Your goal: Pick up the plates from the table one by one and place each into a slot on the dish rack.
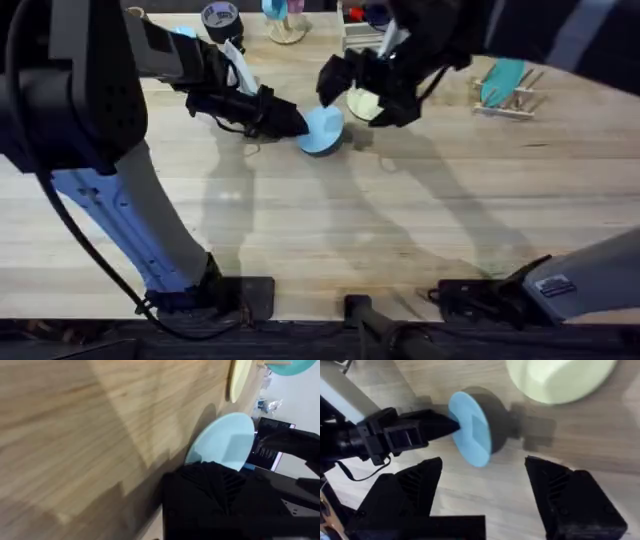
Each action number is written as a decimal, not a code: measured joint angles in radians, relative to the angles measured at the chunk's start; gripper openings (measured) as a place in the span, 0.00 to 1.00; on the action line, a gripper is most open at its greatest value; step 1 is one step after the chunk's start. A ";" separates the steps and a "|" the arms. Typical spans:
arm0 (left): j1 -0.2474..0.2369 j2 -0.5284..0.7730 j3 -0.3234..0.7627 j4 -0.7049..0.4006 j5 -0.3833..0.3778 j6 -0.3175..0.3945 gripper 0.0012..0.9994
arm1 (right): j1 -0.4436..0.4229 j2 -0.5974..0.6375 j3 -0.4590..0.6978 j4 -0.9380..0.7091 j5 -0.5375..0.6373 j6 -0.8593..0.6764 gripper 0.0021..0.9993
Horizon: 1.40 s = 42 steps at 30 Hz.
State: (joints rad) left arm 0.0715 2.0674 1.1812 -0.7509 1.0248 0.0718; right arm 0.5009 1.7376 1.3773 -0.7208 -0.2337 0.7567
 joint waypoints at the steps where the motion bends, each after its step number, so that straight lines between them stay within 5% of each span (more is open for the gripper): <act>1: 0.000 0.000 0.000 0.000 0.000 0.000 0.04 | 0.008 0.010 0.000 0.017 0.000 0.005 1.00; 18: 0.000 0.000 0.000 0.000 0.000 0.000 0.04 | 0.028 0.132 0.000 0.131 -0.043 0.016 0.95; 22: 0.000 0.000 0.000 0.000 0.000 0.000 0.04 | 0.029 0.150 0.000 0.149 -0.075 -0.008 0.80; 26: 0.000 0.000 0.000 0.001 0.000 0.000 0.04 | 0.029 0.150 0.000 0.149 -0.078 -0.013 0.51; 34: 0.001 0.000 0.000 0.003 0.001 0.000 0.04 | 0.021 0.150 0.000 0.123 -0.052 -0.021 0.08; 42: 0.005 0.000 0.000 0.004 0.002 0.000 0.04 | 0.020 0.150 0.000 0.129 -0.059 -0.024 0.03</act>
State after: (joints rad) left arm 0.0769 2.0674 1.1812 -0.7470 1.0267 0.0719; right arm 0.5205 1.8877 1.3777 -0.5919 -0.2928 0.7326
